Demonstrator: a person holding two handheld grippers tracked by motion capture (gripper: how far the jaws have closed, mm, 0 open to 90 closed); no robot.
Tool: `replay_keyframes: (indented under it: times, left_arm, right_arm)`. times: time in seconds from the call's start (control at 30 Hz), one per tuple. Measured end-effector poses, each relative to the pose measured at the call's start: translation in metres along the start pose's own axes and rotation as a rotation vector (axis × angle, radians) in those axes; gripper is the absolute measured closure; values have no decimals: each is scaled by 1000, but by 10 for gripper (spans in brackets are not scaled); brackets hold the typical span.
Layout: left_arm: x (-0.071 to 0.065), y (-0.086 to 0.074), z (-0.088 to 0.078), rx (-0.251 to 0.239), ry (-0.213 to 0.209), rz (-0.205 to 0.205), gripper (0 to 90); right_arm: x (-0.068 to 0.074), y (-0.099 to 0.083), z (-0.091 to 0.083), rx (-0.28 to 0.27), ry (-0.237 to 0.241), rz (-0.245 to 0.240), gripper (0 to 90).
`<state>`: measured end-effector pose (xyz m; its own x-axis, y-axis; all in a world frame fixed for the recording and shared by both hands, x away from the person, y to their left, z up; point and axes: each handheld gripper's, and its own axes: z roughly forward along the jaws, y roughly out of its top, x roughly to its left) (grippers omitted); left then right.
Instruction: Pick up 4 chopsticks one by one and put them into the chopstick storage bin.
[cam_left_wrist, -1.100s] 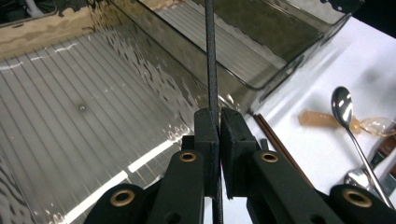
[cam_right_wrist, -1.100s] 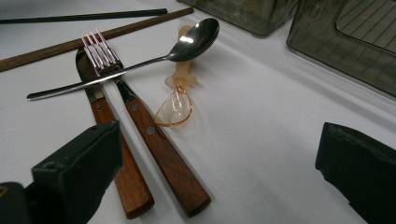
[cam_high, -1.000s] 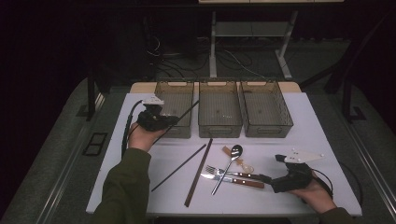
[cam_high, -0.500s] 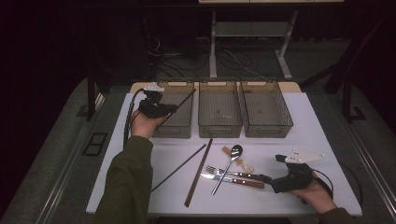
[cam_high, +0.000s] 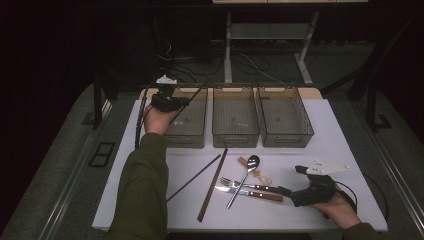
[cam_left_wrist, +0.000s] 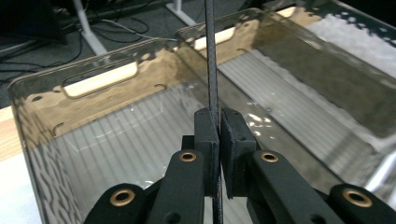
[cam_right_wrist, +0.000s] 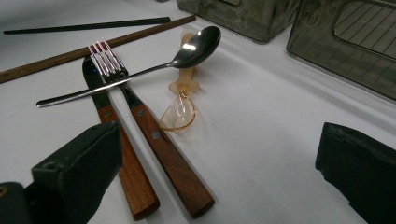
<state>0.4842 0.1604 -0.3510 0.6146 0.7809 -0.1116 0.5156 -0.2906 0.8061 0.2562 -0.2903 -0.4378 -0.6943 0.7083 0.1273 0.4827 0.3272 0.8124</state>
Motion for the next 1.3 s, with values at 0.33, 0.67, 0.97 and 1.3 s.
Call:
replay_keyframes:
  times: [0.33, 0.67, 0.97, 1.3]
  left_arm:
    - [16, -11, 16, 29, 62, -62, 851]
    - [7, -9, 14, 29, 93, -18, 619]
    - [-1, -13, 2, 22, 30, -12, 486]
    - [-17, -26, -19, -21, -48, 8, 390]
  right_arm:
    - [-1, 0, 0, -1, 2, 2, 8]
    - [0, 0, 0, -1, 2, 1, 8]
    - [0, 0, 1, 6, -2, -3, 8]
    - [0, 0, 2, 11, -2, -7, 8]
